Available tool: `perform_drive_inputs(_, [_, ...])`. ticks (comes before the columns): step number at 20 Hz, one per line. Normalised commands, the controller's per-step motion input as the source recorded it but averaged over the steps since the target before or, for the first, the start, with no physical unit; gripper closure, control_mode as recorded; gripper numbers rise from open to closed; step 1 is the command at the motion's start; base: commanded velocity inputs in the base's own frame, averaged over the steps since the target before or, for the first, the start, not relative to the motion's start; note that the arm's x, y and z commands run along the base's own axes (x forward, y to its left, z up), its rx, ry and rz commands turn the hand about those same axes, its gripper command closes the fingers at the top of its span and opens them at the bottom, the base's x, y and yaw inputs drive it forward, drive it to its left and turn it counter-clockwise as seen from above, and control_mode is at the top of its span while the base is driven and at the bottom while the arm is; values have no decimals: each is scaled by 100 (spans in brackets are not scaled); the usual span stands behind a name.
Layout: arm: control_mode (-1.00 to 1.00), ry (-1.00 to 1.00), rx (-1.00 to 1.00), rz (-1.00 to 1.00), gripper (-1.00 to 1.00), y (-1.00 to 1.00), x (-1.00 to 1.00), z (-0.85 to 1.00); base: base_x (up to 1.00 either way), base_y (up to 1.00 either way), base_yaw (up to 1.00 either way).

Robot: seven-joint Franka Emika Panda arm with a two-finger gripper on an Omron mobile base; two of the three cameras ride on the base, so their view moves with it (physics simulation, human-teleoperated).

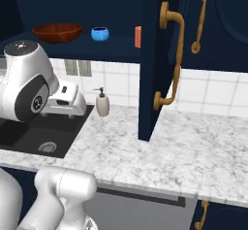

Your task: Gather all objects into one cabinet and sort the glasses and bowls to opposite sides.

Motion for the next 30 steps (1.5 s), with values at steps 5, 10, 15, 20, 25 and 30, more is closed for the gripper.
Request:
perform_drive_inputs(5, [100,0,0,0,-100,0,0,0,-93,-9,23])
perform_drive_inputs(10, [100,0,0,0,-100,0,0,0,-38,17,70])
perform_drive_inputs(15, [100,0,0,0,-100,0,0,0,0,32,79])
perform_drive_inputs(20, [100,0,0,0,-100,0,0,0,0,26,90])
perform_drive_inputs(25, [100,0,0,0,-100,0,0,0,0,22,91])
perform_drive_inputs(30, [100,0,0,0,-100,0,0,0,-5,17,100])
